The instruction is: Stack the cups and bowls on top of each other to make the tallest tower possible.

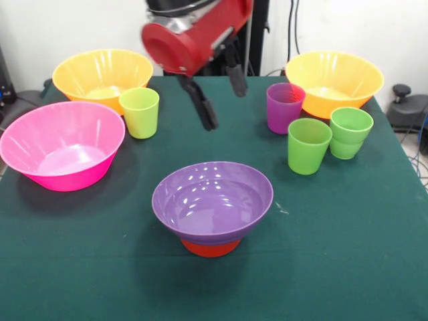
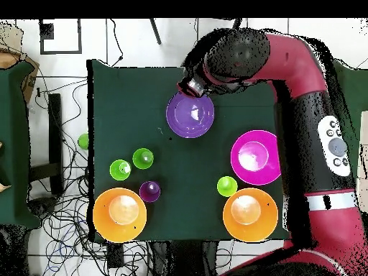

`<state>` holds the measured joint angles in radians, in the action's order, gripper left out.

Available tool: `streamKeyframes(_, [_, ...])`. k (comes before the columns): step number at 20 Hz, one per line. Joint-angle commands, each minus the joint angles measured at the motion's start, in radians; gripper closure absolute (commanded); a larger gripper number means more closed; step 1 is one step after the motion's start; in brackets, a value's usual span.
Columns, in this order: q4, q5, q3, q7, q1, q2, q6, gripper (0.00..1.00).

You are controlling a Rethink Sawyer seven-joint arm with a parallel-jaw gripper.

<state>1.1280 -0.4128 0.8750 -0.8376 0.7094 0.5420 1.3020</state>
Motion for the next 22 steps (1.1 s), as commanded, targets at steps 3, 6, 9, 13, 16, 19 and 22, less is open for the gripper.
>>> streamKeyframes(3, [-0.051, -0.02, -0.091, -0.061, -0.08, -0.049, 0.048, 0.0])
streamKeyframes(6, [-0.041, -0.013, -0.096, -0.058, -0.078, -0.045, 0.027, 0.0])
streamKeyframes(9, [-0.057, -0.012, -0.097, -0.048, -0.084, -0.055, 0.032, 0.0])
streamKeyframes(13, [-0.076, -0.01, -0.088, -0.008, -0.08, -0.073, 0.041, 0.0])
streamKeyframes(16, [-0.074, -0.001, -0.082, -0.005, -0.076, -0.078, 0.034, 1.0])
streamKeyframes(19, [-0.096, 0.003, -0.08, 0.003, -0.083, -0.09, 0.054, 1.0])
streamKeyframes(22, [-0.105, 0.01, -0.079, 0.005, -0.083, -0.098, 0.065, 1.0])
